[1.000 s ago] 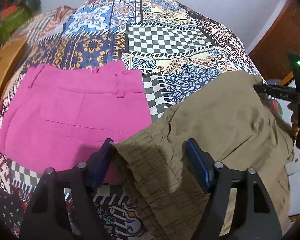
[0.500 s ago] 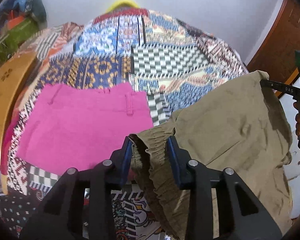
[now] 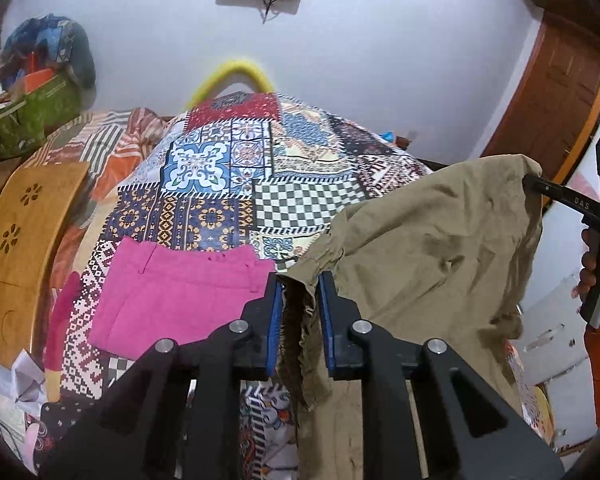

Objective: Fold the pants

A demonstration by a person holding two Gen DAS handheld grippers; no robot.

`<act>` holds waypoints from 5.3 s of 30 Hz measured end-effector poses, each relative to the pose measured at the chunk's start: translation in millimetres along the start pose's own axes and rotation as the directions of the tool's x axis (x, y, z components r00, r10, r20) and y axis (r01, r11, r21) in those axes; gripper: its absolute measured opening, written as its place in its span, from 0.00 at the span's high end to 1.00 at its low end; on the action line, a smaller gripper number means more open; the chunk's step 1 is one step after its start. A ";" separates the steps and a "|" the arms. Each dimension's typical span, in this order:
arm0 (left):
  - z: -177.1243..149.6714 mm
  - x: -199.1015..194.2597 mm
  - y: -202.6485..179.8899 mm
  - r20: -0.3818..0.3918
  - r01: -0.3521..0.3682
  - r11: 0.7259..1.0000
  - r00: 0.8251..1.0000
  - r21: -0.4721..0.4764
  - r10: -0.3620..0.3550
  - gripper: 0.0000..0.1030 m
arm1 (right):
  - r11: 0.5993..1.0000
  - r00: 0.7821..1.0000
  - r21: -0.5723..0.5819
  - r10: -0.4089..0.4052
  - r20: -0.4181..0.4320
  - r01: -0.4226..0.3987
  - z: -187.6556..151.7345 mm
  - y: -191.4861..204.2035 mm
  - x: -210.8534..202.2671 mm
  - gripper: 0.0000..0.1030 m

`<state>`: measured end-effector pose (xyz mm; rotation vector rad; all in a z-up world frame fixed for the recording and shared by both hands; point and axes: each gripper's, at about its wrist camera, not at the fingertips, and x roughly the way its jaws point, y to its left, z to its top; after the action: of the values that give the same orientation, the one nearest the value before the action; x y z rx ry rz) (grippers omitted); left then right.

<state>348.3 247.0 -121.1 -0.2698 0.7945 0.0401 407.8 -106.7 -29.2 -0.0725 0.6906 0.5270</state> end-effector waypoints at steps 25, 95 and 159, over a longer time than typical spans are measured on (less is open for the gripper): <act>-105.2 -87.9 -45.0 -0.055 0.064 0.994 0.997 0.087 -0.059 0.89 | 0.992 0.997 0.121 0.051 -0.066 -0.043 -153.2 15.3 -109.6 0.89; -211.6 -58.7 -89.7 -0.262 0.099 0.969 0.964 0.227 -0.037 0.58 | 0.998 0.918 0.052 0.002 -0.397 0.021 -273.5 38.3 -97.0 0.47; -136.3 67.2 -18.9 -0.240 -0.009 1.000 0.971 -0.006 0.007 0.66 | 0.983 0.927 0.072 -0.132 -0.351 0.167 -186.2 -50.2 55.2 0.58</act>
<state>302.8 189.7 -255.6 -0.2812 1.0366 0.0181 358.3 -169.7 -213.2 -0.1245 1.0456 0.3331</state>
